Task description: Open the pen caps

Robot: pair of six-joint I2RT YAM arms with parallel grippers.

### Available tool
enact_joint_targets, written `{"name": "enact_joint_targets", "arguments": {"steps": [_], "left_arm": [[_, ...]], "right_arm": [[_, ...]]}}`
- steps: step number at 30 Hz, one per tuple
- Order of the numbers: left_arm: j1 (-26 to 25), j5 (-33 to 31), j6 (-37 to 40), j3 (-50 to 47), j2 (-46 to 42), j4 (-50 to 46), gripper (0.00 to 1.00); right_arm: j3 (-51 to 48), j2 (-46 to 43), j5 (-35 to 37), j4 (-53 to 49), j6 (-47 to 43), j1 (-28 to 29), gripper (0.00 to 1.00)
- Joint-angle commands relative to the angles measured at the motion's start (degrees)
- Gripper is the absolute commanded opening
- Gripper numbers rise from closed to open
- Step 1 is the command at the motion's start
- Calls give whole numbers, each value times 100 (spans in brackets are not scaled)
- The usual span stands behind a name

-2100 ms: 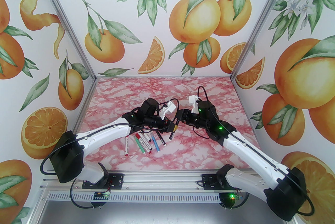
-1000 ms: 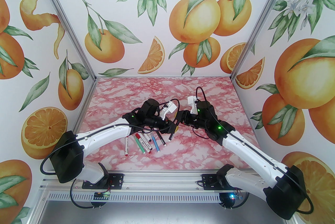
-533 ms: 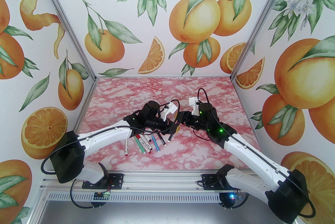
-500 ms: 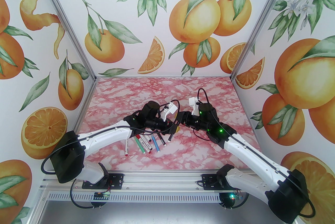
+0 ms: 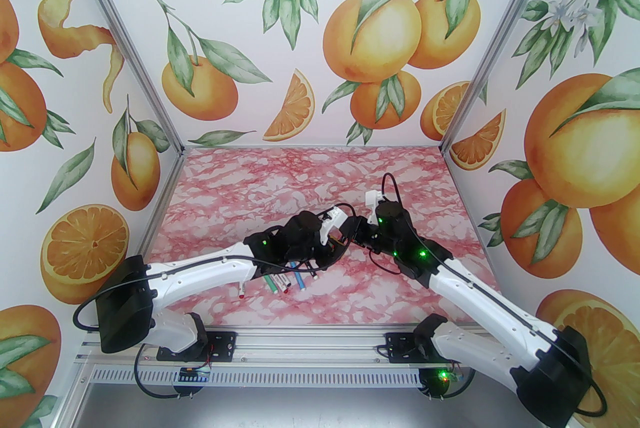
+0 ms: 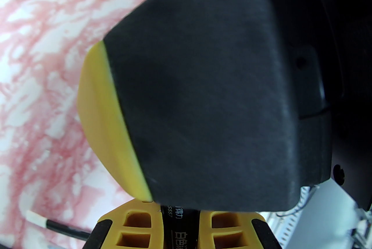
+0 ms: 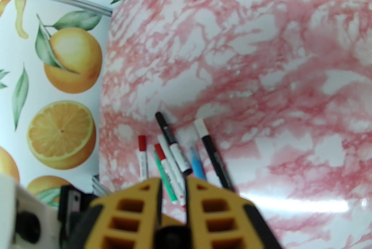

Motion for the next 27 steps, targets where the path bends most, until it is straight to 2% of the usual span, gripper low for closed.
{"name": "enact_joint_targets", "arguments": {"steps": [1, 6, 8, 11, 14, 20, 27], "left_arm": [[-99, 343, 79, -123, 19, -737, 1], [50, 1075, 33, -217, -164, -610, 0], [234, 1594, 6, -295, -272, -487, 0], [521, 2159, 14, -383, -421, -420, 0], [750, 2480, 173, -393, -559, -557, 0], [820, 2840, 480, -376, -655, -872, 0], [850, 2729, 451, -450, -833, -836, 0]], "right_arm": [[98, -187, 1242, 494, 109, -187, 7], [-110, -251, 699, 1310, -203, -198, 8], [-216, -267, 319, 1723, -378, -201, 8], [-244, -222, -124, 1945, -551, -224, 8], [-325, -181, -234, 2079, -581, -223, 8], [-420, -328, 53, 2090, -371, -223, 8], [-207, -286, -107, 1930, -517, -277, 8]]}}
